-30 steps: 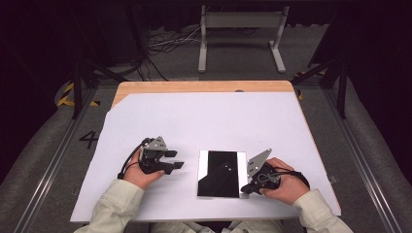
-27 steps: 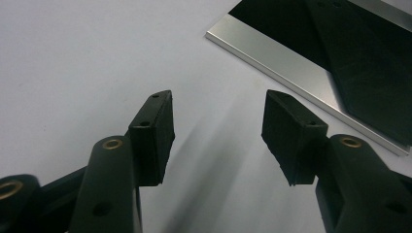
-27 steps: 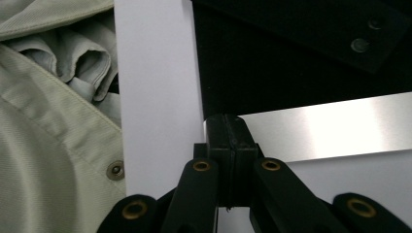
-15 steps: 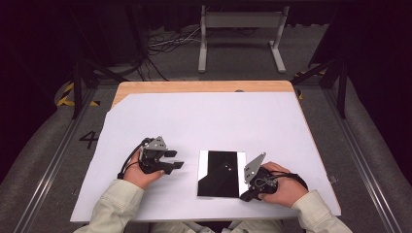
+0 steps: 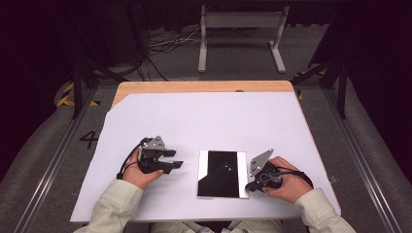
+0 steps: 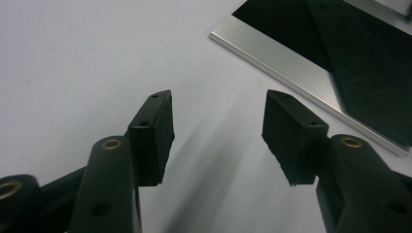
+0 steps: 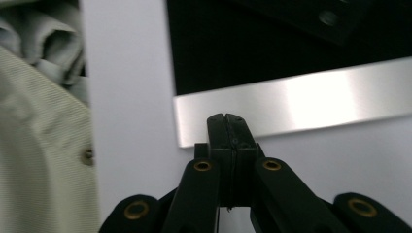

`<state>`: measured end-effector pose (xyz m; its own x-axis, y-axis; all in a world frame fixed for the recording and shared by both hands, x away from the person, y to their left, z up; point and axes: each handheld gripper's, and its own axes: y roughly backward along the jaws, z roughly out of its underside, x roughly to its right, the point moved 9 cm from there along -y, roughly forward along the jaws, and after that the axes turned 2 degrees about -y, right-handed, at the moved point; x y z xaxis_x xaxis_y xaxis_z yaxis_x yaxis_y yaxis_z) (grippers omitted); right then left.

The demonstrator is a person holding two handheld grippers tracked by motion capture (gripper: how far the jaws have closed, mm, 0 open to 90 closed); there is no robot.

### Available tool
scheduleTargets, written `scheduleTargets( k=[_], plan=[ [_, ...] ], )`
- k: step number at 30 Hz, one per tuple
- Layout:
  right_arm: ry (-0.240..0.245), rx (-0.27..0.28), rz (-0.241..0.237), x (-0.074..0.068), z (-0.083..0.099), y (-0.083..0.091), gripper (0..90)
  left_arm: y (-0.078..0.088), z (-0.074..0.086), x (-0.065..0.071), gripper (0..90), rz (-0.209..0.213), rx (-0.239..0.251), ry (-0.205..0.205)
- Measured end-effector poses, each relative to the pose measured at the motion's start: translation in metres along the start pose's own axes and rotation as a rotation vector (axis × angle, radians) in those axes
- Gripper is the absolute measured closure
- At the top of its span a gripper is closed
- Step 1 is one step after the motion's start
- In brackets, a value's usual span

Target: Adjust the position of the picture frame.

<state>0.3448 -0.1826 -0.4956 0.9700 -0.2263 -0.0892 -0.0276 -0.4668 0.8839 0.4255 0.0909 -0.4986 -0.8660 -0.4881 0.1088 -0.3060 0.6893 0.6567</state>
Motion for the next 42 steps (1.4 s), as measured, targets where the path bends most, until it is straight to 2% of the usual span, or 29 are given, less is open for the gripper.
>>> scheduleTargets(
  k=[1,2,4,5,7,12,21,25,28,30,31,32,33,34,36,38,42],
  plan=[
    [0.013,0.000,-0.023,-0.005,-0.002,0.000,90.0,0.000,0.000,0.000,46.0,0.000,-0.002,-0.003],
    [0.044,-0.013,-0.066,-0.016,-0.006,-0.003,90.0,0.000,0.000,0.000,46.0,0.000,-0.004,-0.005],
    [0.056,-0.049,-0.088,-0.024,-0.007,-0.007,90.0,0.000,-0.001,0.001,46.0,0.000,-0.001,-0.009],
    [0.056,-0.049,-0.088,-0.024,-0.007,-0.007,90.0,0.000,-0.001,0.001,45.9,0.000,-0.001,-0.009],
    [0.062,-0.092,-0.081,-0.027,-0.004,-0.011,90.0,0.001,-0.002,0.001,45.9,0.001,0.002,-0.006],
    [0.049,-0.102,-0.071,-0.026,-0.005,-0.011,90.0,0.001,-0.001,0.001,45.9,0.001,0.001,-0.006],
    [-0.005,-0.049,0.023,-0.002,-0.007,-0.010,90.0,0.002,-0.002,0.000,46.0,-0.014,0.008,-0.005],
    [-0.001,-0.018,0.073,0.009,-0.013,-0.012,90.0,0.004,-0.005,-0.002,46.3,-0.023,0.036,-0.004],
    [-0.011,0.002,0.130,0.017,-0.016,-0.013,90.0,0.007,-0.008,-0.004,51.2,-0.036,0.073,-0.011],
    [-0.010,0.017,0.167,0.023,-0.019,-0.014,90.0,0.008,-0.009,-0.005,55.3,-0.037,0.085,0.002],
    [-0.018,0.018,0.182,0.025,-0.020,-0.014,90.0,0.010,-0.011,-0.006,57.1,-0.033,0.099,-0.015],
    [-0.018,0.018,0.182,0.025,-0.020,-0.014,90.0,0.010,-0.011,-0.006,59.0,-0.033,0.099,-0.015],
    [-0.020,0.035,0.243,0.035,-0.024,-0.016,90.0,0.010,-0.013,-0.004,59.3,-0.015,0.123,-0.024],
    [-0.020,0.035,0.243,0.035,-0.024,-0.016,90.0,0.011,-0.014,-0.002,59.3,-0.004,0.127,-0.017],
    [-0.035,0.047,0.266,0.039,-0.027,-0.017,90.0,0.011,-0.017,-0.005,56.9,-0.035,0.138,-0.034],
    [-0.057,0.056,0.279,0.042,-0.029,-0.018,90.0,0.010,-0.017,-0.006,55.9,-0.027,0.135,-0.015],
    [-0.099,0.089,0.320,0.049,-0.032,-0.020,90.0,0.008,-0.013,-0.015,55.3,-0.069,0.110,0.025]
  ],
)
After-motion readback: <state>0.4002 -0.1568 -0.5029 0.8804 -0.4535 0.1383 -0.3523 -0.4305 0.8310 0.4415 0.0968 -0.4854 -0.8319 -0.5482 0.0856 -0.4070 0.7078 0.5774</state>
